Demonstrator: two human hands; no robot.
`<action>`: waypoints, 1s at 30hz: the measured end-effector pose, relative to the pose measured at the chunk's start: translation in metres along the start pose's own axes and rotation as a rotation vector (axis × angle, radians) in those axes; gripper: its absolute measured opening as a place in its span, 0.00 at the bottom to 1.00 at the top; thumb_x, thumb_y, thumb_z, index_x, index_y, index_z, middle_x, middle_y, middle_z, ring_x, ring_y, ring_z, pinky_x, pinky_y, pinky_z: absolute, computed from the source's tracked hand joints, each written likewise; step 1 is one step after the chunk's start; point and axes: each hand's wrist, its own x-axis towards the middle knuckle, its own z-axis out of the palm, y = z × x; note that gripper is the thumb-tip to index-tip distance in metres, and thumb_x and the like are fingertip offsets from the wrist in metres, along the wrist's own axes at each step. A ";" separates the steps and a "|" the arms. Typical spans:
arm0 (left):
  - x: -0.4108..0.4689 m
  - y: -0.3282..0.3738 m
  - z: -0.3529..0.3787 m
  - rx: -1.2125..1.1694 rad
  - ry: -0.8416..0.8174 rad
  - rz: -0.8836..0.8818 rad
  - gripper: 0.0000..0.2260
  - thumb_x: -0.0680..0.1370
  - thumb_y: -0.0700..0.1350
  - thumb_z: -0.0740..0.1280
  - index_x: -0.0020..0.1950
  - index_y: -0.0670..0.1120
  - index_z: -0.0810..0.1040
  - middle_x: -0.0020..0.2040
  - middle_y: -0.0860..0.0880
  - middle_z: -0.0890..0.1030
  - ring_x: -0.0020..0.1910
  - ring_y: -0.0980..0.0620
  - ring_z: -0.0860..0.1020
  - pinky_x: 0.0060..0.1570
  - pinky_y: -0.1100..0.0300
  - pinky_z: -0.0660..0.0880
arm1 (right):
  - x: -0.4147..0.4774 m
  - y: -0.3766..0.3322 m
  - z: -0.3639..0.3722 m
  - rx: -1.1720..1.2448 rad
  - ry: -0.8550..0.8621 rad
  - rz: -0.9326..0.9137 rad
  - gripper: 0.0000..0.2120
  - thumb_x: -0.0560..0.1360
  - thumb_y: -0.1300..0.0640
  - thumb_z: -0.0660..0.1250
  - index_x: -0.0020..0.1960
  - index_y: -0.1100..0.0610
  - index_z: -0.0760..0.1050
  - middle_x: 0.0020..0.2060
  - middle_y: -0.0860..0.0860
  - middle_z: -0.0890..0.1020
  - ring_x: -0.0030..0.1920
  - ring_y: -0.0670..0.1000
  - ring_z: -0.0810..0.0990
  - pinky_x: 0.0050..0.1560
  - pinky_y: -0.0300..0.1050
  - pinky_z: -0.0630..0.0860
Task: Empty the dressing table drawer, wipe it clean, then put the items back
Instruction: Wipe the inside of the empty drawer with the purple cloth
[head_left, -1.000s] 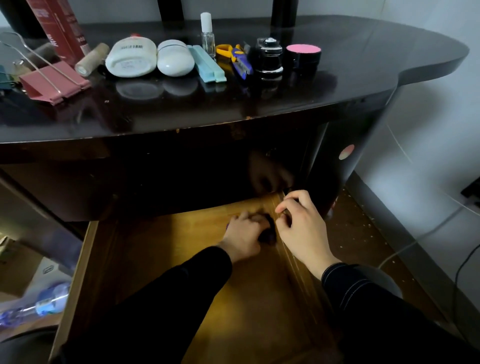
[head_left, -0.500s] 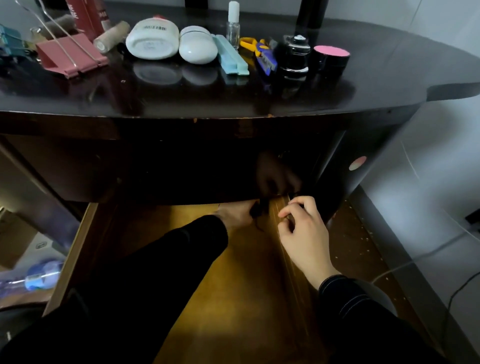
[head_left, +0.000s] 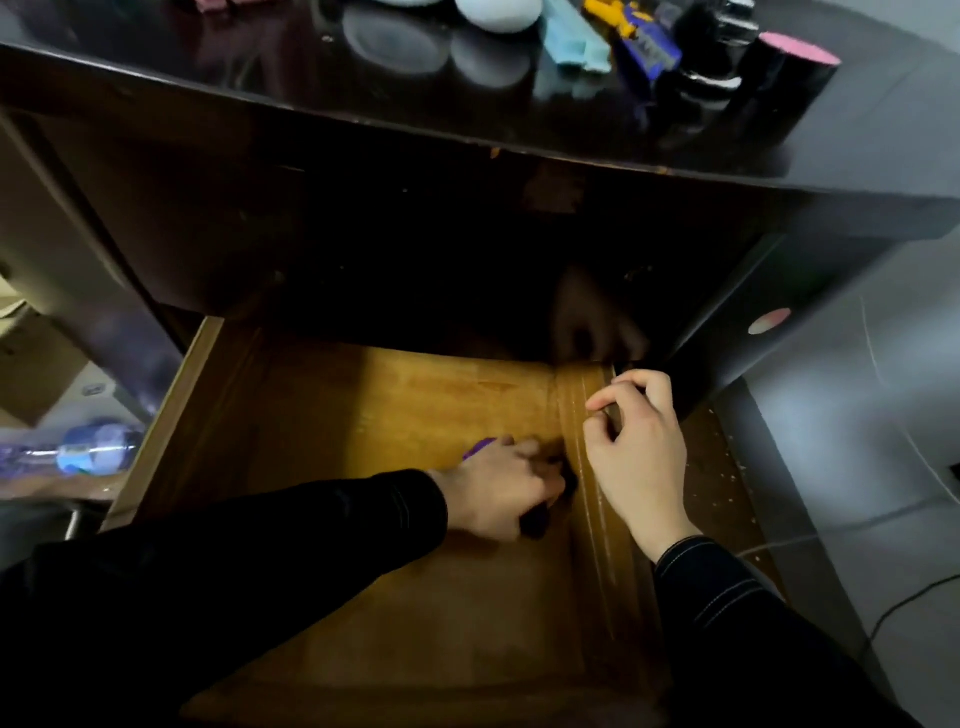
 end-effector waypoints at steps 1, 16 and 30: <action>-0.006 0.006 0.002 0.020 -0.003 0.041 0.16 0.71 0.48 0.69 0.57 0.49 0.73 0.55 0.51 0.78 0.56 0.47 0.68 0.52 0.49 0.70 | 0.000 0.000 0.000 -0.005 -0.001 -0.007 0.06 0.74 0.58 0.69 0.46 0.48 0.76 0.57 0.42 0.68 0.46 0.45 0.75 0.39 0.31 0.66; 0.003 -0.029 -0.021 -0.022 0.171 -0.246 0.15 0.73 0.44 0.67 0.59 0.49 0.73 0.53 0.49 0.80 0.56 0.45 0.69 0.50 0.52 0.69 | 0.000 -0.002 0.000 -0.041 -0.012 -0.003 0.05 0.74 0.57 0.69 0.46 0.47 0.75 0.57 0.43 0.68 0.49 0.45 0.75 0.39 0.33 0.67; -0.015 0.018 0.021 0.028 0.094 0.109 0.18 0.73 0.51 0.68 0.60 0.48 0.74 0.62 0.50 0.77 0.57 0.46 0.68 0.51 0.49 0.70 | -0.001 -0.001 0.000 0.006 0.006 0.012 0.05 0.74 0.57 0.68 0.44 0.47 0.76 0.56 0.41 0.68 0.43 0.40 0.74 0.39 0.30 0.65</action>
